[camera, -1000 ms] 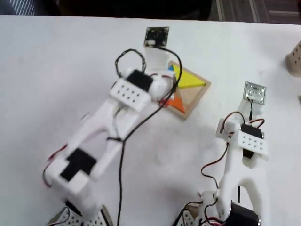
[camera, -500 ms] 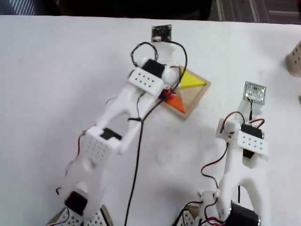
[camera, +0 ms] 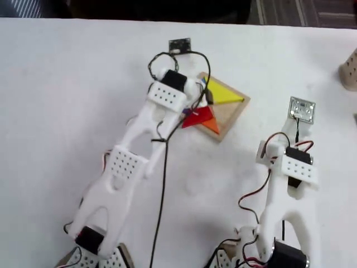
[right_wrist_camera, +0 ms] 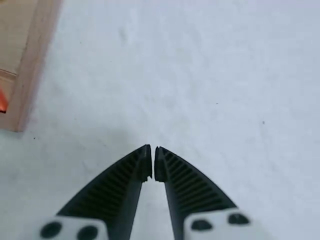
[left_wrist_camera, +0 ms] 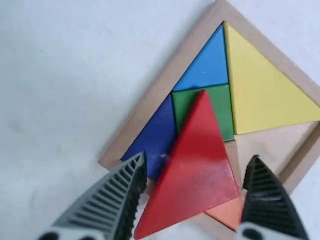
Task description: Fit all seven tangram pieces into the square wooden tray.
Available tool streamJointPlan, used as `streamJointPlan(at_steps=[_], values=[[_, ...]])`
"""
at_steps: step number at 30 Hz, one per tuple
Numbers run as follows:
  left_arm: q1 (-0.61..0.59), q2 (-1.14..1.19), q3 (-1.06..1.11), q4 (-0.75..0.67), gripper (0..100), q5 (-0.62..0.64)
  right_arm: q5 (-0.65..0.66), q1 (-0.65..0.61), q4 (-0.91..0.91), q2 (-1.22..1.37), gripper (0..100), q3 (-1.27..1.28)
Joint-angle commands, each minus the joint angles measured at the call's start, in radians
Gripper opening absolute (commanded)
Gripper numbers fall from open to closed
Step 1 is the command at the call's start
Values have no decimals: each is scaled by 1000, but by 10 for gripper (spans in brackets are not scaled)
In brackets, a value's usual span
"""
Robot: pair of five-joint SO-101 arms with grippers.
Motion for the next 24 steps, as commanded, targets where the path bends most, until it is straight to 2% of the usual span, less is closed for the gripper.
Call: streamJointPlan(at_steps=[1, 6, 12, 14, 19, 24], values=[[-10, 7, -146, 74, 317, -31, -6, -15, -16, -28, 24, -6], [-21, 22, -328, 210, 317, -43, -8, -18, -16, -28, 22, -6], [-105, -22, -324, 273, 311, -49, -9, -51, -16, -28, 21, -12], [-124, -36, -324, 275, 261, -114, -9, -62, -18, -28, 20, -12], [-147, -91, -319, 278, 25, -301, -9, -68, -45, -28, 22, -9], [-177, -188, -196, 279, 50, -336, -9, -117, -44, -28, 24, -6]])
